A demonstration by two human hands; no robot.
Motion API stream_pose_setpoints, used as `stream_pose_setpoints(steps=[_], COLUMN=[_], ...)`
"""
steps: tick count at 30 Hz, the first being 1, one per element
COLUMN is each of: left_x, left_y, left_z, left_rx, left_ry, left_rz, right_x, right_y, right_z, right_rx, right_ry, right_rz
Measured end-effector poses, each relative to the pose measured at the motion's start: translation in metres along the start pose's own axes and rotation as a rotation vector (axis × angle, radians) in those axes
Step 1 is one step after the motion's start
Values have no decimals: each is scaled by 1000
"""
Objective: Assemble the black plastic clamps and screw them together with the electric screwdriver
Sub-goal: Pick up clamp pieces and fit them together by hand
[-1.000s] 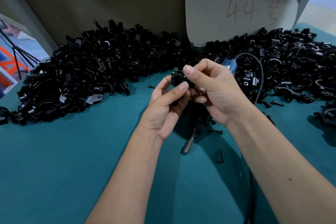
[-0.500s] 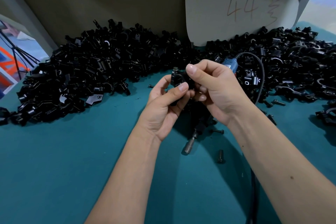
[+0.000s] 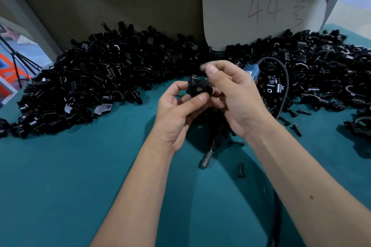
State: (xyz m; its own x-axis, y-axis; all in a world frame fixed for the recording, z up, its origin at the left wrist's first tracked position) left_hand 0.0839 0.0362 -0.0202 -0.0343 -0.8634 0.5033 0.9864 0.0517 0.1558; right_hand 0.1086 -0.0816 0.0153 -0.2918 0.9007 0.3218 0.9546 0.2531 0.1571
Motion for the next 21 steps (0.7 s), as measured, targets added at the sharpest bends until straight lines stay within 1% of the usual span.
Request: stream_pose_setpoints(steps=[3,5,8,12,14,17,18,21], left_x=[-2,-4,-4,-7,-8,-6,-5,-10], left_y=[-1,-1,-1,0,0,-2,-2,-2], left_z=[6,8,8,12,14,14,15,17], left_rx=[71,98,133,178,197,222,228,238], left_ry=[129,208,280,366,431,507,520,499], left_rz=[26,49,59,82,88,120,133,159], right_x=[5,2,-3,-2,-7,-11,-9,0], right_y=[-1,0,0,0,0,-2,-2,0], right_z=[-2,-1,-2,-2,-1,-2,-3,-8], right_rx=[-42,-39,-52,-67,-86,-155,-177,-202], right_ry=[-117,-172,-152,-158,-200,-331,-370,-392], right_rz=[7,48,109,126,189,282,268,122])
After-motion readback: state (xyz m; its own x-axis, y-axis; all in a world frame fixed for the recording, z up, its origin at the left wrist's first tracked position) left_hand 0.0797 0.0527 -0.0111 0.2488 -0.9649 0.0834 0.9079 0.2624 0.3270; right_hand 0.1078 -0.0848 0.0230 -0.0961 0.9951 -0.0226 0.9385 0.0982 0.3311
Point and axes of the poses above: each hand's wrist, its own y-axis towards the middle knuckle, its own x-axis out of the palm, z = x × y, the point moved 9 cm from there along y, towards the middle knuckle, and after that the axes turned 4 degrees about x, right-handed, at the moved point
